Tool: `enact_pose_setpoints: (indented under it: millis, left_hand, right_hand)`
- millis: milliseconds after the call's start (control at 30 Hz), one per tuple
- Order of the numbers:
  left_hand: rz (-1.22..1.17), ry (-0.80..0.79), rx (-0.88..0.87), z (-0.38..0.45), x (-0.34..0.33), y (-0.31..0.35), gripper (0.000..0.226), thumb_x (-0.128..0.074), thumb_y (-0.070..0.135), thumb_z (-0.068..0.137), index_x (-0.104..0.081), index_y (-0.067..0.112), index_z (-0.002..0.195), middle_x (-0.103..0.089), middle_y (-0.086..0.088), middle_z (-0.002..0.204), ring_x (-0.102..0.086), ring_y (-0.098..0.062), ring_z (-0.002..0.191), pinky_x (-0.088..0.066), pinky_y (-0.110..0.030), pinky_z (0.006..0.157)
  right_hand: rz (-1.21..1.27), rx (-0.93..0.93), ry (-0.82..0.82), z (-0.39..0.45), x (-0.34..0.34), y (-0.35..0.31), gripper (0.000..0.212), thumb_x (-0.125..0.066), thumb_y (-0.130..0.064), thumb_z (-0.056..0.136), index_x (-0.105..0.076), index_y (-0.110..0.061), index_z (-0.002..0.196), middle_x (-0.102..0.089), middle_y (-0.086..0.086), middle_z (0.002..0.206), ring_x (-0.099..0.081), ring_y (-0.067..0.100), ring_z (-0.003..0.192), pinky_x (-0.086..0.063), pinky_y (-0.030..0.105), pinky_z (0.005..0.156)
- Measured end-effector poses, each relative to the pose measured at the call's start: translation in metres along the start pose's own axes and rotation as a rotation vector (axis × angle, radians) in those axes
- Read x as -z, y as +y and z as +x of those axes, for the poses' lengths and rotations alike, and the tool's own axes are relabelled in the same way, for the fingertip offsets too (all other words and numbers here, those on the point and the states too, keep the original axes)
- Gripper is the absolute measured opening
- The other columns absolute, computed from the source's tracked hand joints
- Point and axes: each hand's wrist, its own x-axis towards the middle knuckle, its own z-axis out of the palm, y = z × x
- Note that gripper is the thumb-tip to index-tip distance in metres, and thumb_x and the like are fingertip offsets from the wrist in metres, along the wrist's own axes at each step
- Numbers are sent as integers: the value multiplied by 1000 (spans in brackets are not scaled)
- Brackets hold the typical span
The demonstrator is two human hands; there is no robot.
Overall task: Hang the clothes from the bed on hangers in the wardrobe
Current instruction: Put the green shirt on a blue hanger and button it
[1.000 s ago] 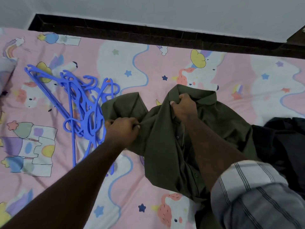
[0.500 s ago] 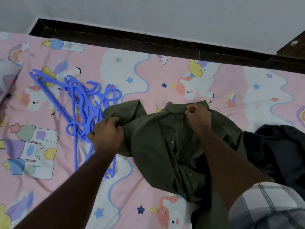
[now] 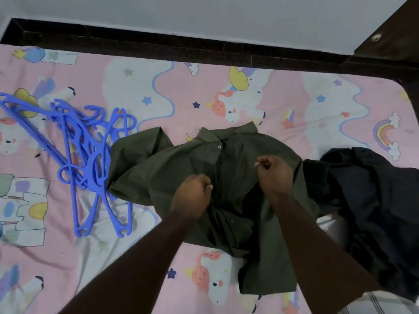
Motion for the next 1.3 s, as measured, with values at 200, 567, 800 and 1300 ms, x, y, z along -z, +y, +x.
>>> enact_pose_setpoints:
  millis: [200,567,800,1300]
  left_hand:
    - [-46,23,96,-33,-31,18,10,-64,28,92,-68,20,88,-68,2,88,-63,-19,83,-47,-30,73]
    - [285,246,50,58,38,10,29,-52,24,97,-68,21,121,-67,-8,118,-62,-33,109,-49,-46,93]
    - [376,41,252,105,55,-17,37,-43,24,103,-59,19,136,-60,-9,137,-54,-33,125,-40,-52,107]
    - [630,-372,344,108,59,-39,43,-60,52,92,-59,23,124,-60,-3,121,-54,-29,118,-41,-48,102]
  right_hand:
    - [58,-150,82,-18,38,44,20,-67,-20,91,-73,-12,108,-74,8,106,-66,25,104,-38,20,82]
    - [-123,61,-44,70,67,44,22,-63,-24,94,-73,-11,109,-72,7,112,-64,28,105,-40,25,83]
    - [-244,107,-182,134,30,53,40,-62,-29,96,-62,-9,130,-63,12,132,-56,32,123,-40,37,106]
    - [-257,147,-286,142,24,41,14,-68,-23,83,-61,-19,71,-66,-1,83,-59,24,85,-49,36,76]
